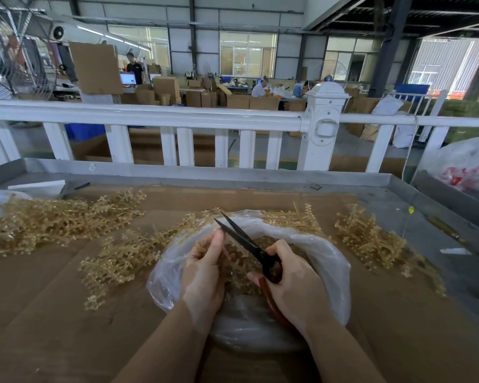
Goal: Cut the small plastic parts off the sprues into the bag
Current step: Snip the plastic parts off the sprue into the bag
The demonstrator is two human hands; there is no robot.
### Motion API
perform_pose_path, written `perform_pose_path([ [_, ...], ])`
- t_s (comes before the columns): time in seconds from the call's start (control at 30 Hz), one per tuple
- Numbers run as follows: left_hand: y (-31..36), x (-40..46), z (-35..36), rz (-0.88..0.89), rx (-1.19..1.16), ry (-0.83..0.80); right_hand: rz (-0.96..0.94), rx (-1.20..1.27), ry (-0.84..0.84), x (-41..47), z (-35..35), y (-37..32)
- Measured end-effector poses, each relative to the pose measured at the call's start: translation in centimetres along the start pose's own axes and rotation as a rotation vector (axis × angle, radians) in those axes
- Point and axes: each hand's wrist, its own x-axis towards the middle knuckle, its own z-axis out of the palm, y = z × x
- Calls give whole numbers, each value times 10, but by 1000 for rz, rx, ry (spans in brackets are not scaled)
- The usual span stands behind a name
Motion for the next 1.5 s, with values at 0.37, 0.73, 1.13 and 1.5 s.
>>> perform_pose_path([
  [0.37,-1,3,-4,-20,-21,-1,-1,-14,-15,0,0,-1],
  [0.73,-6,10,-7,21,-22,-22,2,4,10,-1,0,0],
  [1.13,1,4,-6,3,-46,-62,-20,-42,-20,-2,0,-1],
  [1.5,-5,13,-5,22,-42,-10,31,75,58,-2,-3,-2],
])
